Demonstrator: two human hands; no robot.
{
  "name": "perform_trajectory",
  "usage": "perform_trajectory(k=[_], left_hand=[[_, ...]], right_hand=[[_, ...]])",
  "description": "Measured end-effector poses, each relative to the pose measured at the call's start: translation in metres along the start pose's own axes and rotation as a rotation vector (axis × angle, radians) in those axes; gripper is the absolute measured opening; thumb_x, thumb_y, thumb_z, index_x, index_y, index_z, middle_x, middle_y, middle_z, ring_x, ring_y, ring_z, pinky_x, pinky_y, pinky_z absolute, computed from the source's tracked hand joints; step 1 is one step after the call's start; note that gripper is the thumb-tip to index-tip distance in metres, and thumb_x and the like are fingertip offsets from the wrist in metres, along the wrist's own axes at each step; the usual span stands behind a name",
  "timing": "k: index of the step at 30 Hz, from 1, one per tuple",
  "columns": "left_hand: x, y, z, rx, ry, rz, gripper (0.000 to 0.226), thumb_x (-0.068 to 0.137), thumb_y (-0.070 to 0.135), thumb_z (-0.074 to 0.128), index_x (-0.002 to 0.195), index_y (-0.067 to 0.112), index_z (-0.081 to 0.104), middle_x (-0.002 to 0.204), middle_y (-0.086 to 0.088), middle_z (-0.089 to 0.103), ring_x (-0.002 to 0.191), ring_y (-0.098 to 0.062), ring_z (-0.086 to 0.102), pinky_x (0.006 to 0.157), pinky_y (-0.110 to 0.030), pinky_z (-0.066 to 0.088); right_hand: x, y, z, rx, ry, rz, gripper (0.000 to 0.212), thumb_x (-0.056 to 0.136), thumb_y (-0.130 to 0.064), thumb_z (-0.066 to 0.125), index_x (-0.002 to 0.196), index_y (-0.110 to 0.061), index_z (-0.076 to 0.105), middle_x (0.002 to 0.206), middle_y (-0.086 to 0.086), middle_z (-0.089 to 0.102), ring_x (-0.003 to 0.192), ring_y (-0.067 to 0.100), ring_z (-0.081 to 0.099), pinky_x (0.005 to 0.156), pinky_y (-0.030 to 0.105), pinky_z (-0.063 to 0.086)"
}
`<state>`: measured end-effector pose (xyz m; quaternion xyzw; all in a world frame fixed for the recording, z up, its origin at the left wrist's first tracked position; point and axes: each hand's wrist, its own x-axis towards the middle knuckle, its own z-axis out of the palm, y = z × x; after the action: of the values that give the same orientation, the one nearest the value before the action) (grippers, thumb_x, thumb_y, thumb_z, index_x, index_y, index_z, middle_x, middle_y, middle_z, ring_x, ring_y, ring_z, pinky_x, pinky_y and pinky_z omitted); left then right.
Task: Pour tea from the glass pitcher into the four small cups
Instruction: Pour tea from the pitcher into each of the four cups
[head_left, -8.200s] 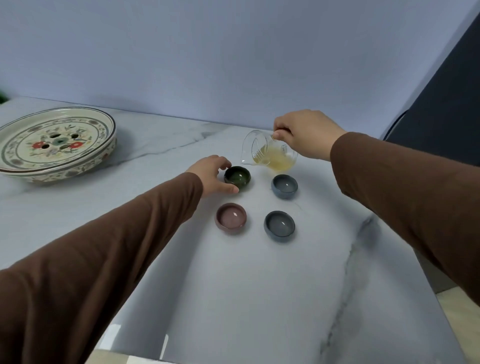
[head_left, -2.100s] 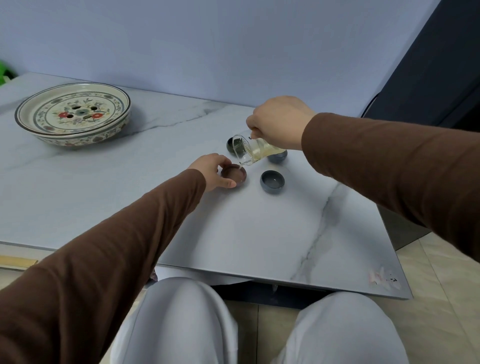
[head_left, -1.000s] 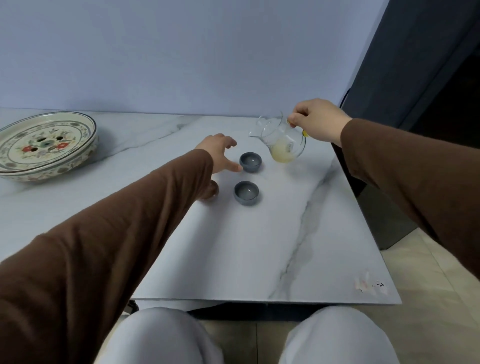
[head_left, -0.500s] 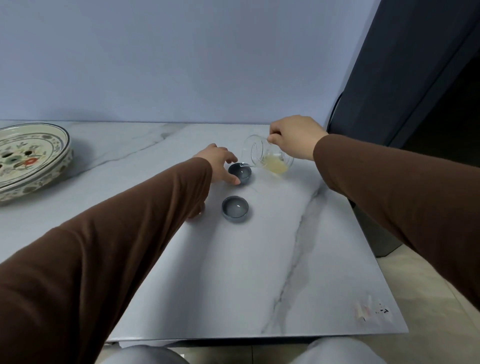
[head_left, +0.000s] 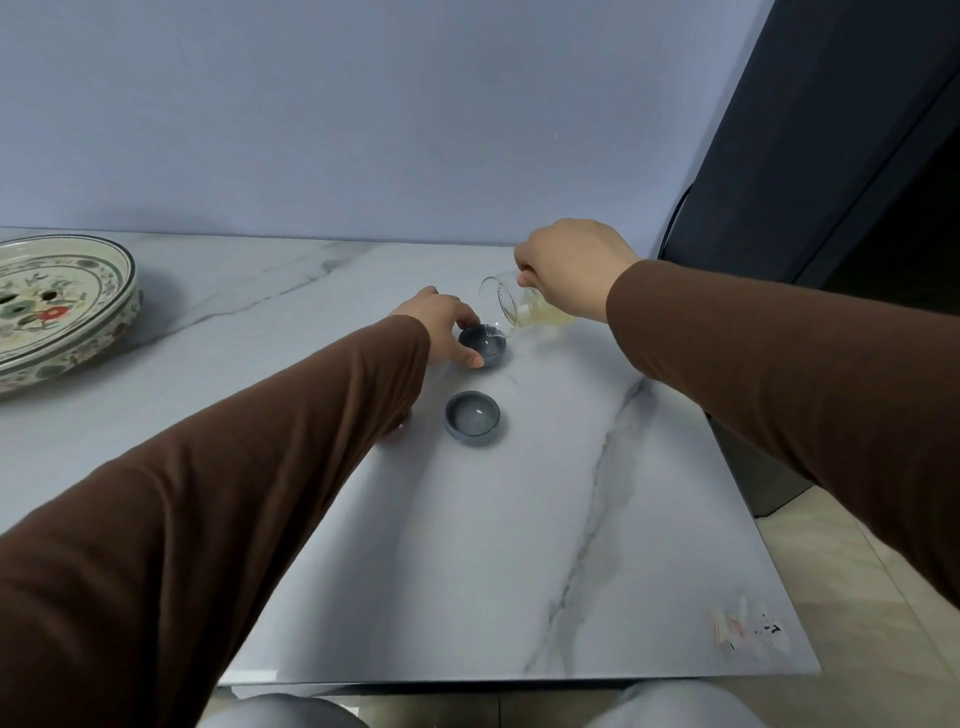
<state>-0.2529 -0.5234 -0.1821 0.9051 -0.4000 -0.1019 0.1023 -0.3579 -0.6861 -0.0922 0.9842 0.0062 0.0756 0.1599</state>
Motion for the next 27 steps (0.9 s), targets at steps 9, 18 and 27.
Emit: perform_trajectory(k=[9,18,27], left_hand=[[0.005,-0.006,0.005,-0.028,0.000,-0.014,0.062,0.068,0.057,0.073,0.123,0.034,0.059,0.119,0.004,0.062,0.103,-0.014,0.035,0.092,-0.037,0.042],[0.006,-0.006,0.004,-0.030,-0.004,-0.002,0.064,0.068,0.056,0.074,0.125,0.031,0.059,0.119,0.005,0.062,0.107,-0.017,0.038,0.088,-0.035,0.041],[0.006,-0.006,0.005,-0.039,-0.007,-0.014,0.064,0.068,0.056,0.075,0.125,0.031,0.059,0.120,0.005,0.062,0.114,-0.019,0.040,0.092,-0.037,0.042]], right_hand=[[0.003,-0.007,-0.012,-0.118,0.030,-0.082,0.027,0.103,-0.027,0.044,0.104,-0.012,0.065,0.100,0.008,0.065,0.095,0.033,0.059,0.063,0.035,0.033],[0.004,-0.009,-0.022,-0.151,0.041,-0.103,0.023,0.102,-0.025,0.045,0.104,-0.013,0.064,0.098,0.007,0.064,0.094,0.031,0.058,0.062,0.034,0.031],[0.003,-0.010,-0.027,-0.175,0.055,-0.126,0.022,0.102,-0.024,0.045,0.103,-0.013,0.064,0.098,0.006,0.064,0.095,0.032,0.058,0.061,0.034,0.031]])
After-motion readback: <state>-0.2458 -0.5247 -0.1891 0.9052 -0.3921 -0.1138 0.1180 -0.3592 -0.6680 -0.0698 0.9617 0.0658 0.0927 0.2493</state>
